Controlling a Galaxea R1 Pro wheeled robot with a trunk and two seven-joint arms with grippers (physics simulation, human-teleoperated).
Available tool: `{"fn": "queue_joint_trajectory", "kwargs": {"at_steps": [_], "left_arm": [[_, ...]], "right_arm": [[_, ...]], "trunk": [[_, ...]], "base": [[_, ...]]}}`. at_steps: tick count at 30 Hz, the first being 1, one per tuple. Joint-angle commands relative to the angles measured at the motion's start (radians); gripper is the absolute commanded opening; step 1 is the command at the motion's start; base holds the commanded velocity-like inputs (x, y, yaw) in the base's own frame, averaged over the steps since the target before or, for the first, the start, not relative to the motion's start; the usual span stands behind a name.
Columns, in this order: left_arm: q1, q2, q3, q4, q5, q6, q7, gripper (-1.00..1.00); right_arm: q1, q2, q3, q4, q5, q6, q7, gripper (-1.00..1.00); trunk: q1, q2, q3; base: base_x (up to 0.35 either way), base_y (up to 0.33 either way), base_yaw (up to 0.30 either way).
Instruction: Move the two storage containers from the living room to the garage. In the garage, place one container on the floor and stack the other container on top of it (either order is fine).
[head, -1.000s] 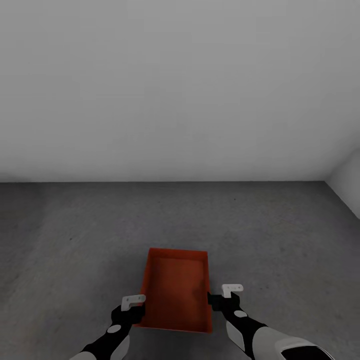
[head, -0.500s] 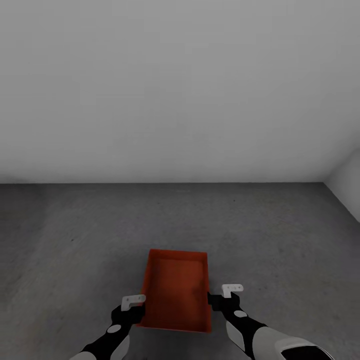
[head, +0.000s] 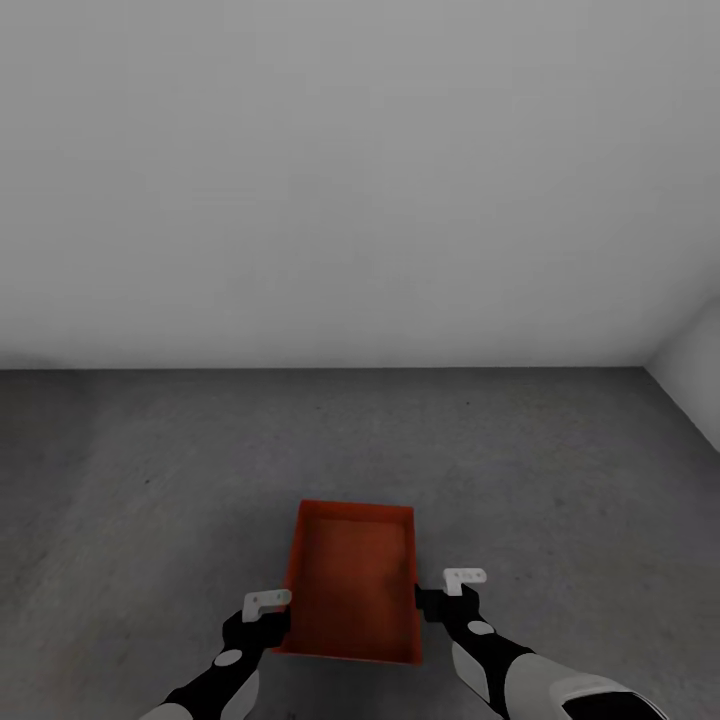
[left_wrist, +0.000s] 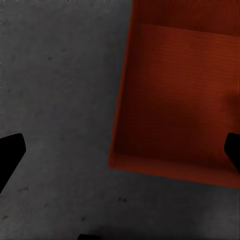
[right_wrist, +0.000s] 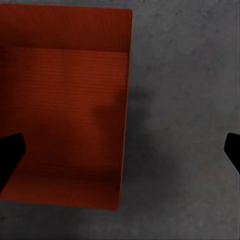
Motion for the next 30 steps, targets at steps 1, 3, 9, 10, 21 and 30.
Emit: {"fn": "queue_joint_trajectory", "kwargs": {"at_steps": [1,3,9,10,21,30], "left_arm": [[-0.001,0.0,-0.009,0.001,0.009,-0.004,0.005,1.0],[-0.001,0.0,-0.009,0.001,0.009,-0.004,0.005,1.0],[-0.001,0.0,-0.009,0.001,0.008,-0.004,0.005,1.0],[-0.001,0.0,-0.009,0.001,0.008,-0.004,0.005,1.0],[-0.001,0.0,-0.009,0.0,0.008,-0.004,0.005,1.0],[-0.001,-0.001,-0.009,-0.001,0.008,-0.004,0.005,1.0]], "right_arm": [[-0.001,0.0,0.009,0.001,-0.008,-0.003,-0.003,1.0],[-0.001,0.001,0.009,0.001,-0.008,-0.004,-0.003,1.0],[-0.001,0.001,0.009,0.001,-0.007,-0.004,-0.003,1.0],[-0.001,0.001,0.009,0.001,-0.008,-0.004,-0.003,1.0],[-0.001,0.001,0.009,0.001,-0.008,-0.005,-0.003,1.0],[-0.001,0.001,0.009,0.001,-0.008,-0.006,-0.004,1.0]], "trunk": [[-0.004,0.007,0.003],[-0.012,0.021,0.009],[-0.035,0.063,0.028],[-0.035,0.063,0.028],[-0.035,0.063,0.043],[-0.035,0.063,0.057]], "base": [[0.0,0.0,0.0],[0.0,0.0,0.0],[0.0,0.0,0.0],[0.0,0.0,0.0],[0.0,0.0,0.0],[0.0,0.0,0.0]]}}
